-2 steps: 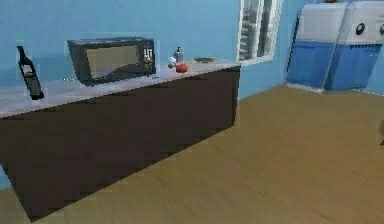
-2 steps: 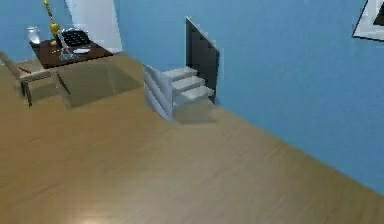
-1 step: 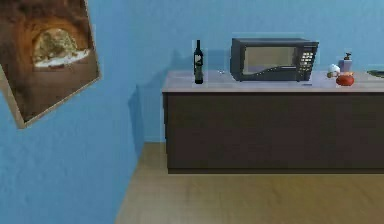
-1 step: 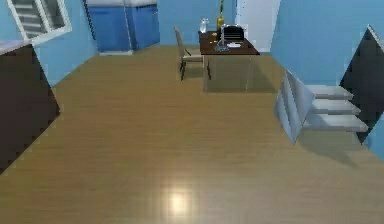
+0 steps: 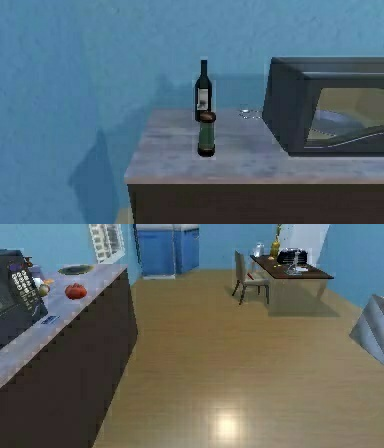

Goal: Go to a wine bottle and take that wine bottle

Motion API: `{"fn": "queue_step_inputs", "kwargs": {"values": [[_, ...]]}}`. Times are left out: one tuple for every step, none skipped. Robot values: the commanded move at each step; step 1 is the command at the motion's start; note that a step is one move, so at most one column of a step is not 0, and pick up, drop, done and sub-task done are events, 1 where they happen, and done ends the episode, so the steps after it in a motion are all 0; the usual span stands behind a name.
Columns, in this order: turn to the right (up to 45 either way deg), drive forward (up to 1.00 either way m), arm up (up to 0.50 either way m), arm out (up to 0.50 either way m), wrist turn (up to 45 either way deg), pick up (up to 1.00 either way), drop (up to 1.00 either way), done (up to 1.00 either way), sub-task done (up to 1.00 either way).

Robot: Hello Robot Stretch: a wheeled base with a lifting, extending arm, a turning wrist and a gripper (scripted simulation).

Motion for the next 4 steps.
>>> {"fn": "queue_step_inputs", "kwargs": {"values": [[-45.0,0.00,0.00,0.00,0.0,0.00,0.00,0.00,0.00],[-39.0,0.00,0.00,0.00,0.0,0.00,0.00,0.00,0.00],[45.0,0.00,0.00,0.00,0.0,0.00,0.00,0.00,0.00],[45.0,0.00,0.00,0.00,0.0,0.00,0.00,0.00,0.00]]}}
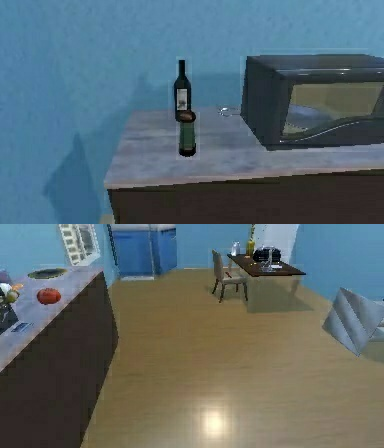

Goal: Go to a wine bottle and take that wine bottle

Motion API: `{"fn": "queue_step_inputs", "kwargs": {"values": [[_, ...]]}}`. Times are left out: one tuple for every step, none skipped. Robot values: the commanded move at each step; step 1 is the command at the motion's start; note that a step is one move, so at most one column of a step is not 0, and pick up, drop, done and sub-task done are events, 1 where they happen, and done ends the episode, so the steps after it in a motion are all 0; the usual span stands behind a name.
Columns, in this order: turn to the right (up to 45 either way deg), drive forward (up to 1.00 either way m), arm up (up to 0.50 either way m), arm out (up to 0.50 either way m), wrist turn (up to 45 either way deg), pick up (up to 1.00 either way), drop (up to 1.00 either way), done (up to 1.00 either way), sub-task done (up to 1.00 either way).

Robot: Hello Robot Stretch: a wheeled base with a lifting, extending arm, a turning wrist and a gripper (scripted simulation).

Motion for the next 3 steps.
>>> {"fn": "queue_step_inputs", "kwargs": {"values": [[45.0,0.00,0.00,0.00,0.0,0.00,0.00,0.00,0.00],[9.0,0.00,0.00,0.00,0.0,0.00,0.00,0.00,0.00],[0.0,0.60,0.00,0.00,0.0,0.00,0.00,0.00,0.00]]}}
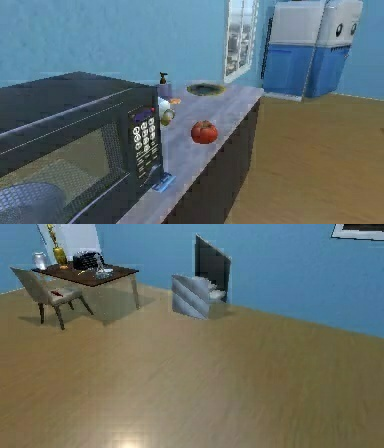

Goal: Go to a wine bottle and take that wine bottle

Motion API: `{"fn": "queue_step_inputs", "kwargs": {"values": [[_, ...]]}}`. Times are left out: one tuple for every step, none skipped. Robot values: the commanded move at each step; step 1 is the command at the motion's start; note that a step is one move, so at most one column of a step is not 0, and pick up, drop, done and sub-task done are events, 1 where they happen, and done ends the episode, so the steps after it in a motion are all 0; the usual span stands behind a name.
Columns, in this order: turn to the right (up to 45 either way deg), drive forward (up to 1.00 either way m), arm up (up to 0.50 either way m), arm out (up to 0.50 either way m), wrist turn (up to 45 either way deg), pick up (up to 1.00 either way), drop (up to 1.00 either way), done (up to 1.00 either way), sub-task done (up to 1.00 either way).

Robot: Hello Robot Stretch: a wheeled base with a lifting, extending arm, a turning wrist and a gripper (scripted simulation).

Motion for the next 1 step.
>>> {"fn": "queue_step_inputs", "kwargs": {"values": [[-45.0,0.00,0.00,0.00,0.0,0.00,0.00,0.00,0.00]]}}
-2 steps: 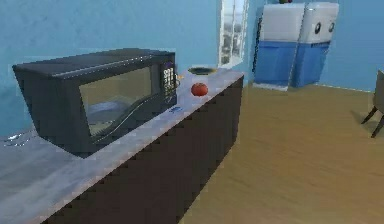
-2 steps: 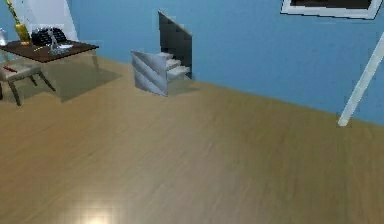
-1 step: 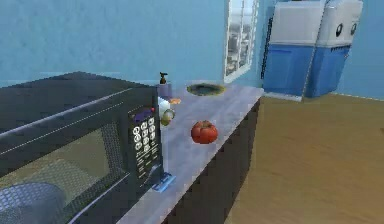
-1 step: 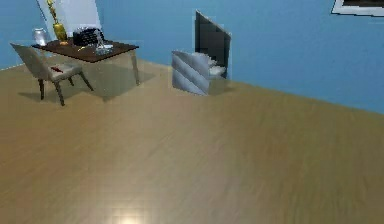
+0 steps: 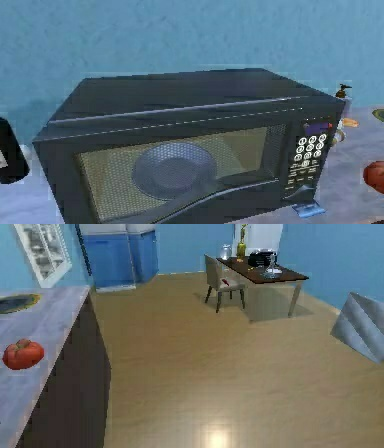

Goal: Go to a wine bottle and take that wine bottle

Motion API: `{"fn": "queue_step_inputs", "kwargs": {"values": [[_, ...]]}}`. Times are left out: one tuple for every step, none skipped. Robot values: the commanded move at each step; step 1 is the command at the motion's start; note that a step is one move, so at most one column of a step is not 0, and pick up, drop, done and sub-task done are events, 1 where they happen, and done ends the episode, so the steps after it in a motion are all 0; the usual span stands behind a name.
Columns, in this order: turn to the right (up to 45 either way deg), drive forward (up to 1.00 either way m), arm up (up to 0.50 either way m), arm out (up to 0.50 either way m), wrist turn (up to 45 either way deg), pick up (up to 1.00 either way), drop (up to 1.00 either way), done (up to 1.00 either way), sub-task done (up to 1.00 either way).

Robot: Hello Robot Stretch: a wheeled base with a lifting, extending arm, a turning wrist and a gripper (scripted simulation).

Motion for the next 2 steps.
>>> {"fn": "queue_step_inputs", "kwargs": {"values": [[-45.0,0.00,0.00,0.00,0.0,0.00,0.00,0.00,0.00],[-45.0,0.00,0.00,0.00,0.0,0.00,0.00,0.00,0.00]]}}
